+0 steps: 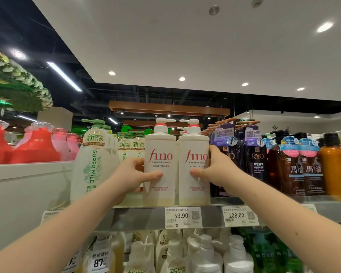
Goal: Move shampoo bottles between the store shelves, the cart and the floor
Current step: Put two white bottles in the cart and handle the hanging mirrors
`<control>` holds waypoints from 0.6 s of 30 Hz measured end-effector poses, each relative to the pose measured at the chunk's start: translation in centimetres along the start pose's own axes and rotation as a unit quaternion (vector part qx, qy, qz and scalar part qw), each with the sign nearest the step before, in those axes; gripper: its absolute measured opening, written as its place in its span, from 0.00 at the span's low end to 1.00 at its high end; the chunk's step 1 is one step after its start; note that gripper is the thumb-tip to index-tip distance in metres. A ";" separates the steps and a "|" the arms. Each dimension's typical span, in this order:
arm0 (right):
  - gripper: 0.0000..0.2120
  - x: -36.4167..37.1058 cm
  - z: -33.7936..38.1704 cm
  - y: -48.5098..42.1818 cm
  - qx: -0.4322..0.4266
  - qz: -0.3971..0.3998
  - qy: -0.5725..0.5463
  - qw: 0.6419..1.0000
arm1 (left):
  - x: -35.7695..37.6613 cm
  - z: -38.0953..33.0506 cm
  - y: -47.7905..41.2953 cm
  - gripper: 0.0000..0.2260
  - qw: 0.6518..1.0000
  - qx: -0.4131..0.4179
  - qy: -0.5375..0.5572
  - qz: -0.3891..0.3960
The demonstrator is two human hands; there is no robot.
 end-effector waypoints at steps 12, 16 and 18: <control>0.32 -0.2 -0.4 -0.2 0.009 -0.003 0.000 1.000 | 1.1 -0.2 -0.1 0.19 0.999 0.009 -0.024 -0.019; 0.34 -0.6 0.2 0.1 -0.006 -0.012 0.024 1.000 | 1.0 -0.6 0.4 0.26 0.998 0.008 -0.060 -0.021; 0.34 -1.2 0.8 0.6 -0.022 -0.017 0.049 0.998 | 0.4 -0.9 0.9 0.34 0.994 0.012 -0.097 -0.041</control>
Point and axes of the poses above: each hand's wrist, its own y-axis away from the middle knuckle, its own x-axis out of the palm, z = x × y, the point moved 10 cm from there along -y, towards the middle knuckle, and after that the axes turned 10 degrees about -x, right-handed, at the moved point
